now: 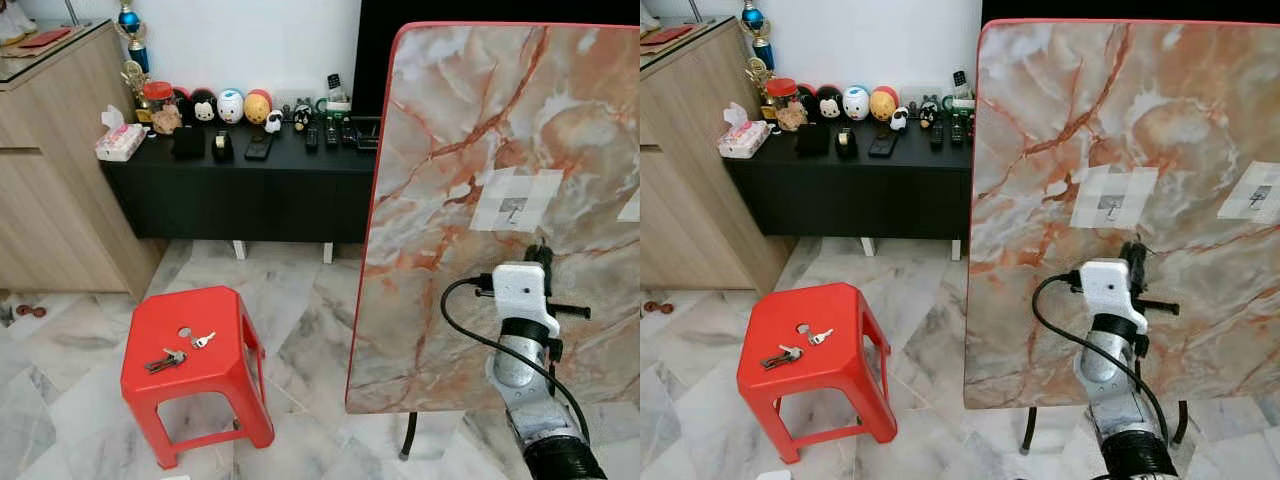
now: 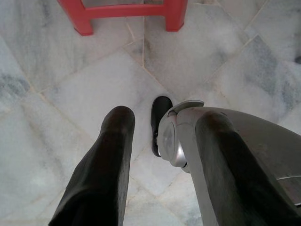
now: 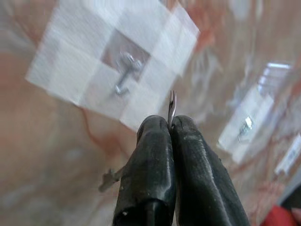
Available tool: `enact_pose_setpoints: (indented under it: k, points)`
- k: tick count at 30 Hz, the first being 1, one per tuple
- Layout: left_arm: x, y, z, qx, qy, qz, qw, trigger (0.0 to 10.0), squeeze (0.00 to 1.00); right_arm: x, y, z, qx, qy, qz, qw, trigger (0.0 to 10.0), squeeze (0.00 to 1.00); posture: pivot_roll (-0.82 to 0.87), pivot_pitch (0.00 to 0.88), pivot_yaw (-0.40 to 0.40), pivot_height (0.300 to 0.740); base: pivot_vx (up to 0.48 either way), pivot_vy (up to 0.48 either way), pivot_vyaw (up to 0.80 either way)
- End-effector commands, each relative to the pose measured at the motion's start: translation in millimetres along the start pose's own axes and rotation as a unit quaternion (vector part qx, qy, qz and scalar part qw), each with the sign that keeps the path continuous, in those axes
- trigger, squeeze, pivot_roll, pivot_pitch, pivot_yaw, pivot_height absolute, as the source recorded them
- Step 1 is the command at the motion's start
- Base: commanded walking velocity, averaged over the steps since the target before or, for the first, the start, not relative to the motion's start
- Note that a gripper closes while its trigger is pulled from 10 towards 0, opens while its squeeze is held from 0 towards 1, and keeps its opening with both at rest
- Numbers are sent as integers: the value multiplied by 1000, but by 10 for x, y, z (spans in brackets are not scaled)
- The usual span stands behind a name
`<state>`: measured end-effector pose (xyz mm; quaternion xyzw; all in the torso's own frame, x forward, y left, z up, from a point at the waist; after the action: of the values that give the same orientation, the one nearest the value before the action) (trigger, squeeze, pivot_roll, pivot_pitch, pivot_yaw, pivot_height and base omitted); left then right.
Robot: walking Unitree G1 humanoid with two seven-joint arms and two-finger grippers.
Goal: Hang keys on a hook
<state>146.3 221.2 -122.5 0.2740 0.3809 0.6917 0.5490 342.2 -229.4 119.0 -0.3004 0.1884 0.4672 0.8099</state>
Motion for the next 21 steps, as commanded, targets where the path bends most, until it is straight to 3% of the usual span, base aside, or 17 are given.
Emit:
enact_pose_setpoints:
  k: [1,21]
  points:
    - [8,7,-52,14,-2,1,1000,10000,0,6,-51,101,-24,11,8,1000,10000,0,132,0,-51,740,0,0,0]
    - [5,6,-52,14,2,0,1000,10000,0,-45,-134,29,4,48,-6,999,10000,0,133,0,-52,740,0,0,0]
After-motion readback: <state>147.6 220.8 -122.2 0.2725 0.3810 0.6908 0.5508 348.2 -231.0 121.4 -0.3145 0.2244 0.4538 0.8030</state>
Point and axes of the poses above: a point about 5 cm out from each wrist's last joint towards the gripper, its own y axis pointing back from the gripper into the wrist, its own z axis along the axis of the wrist's last joint, x = y × z, the point moved 3 cm from there along -y, pointing out of the wrist towards the gripper, and after that the axes turned 6 degrees about y, right-handed, at the moved point
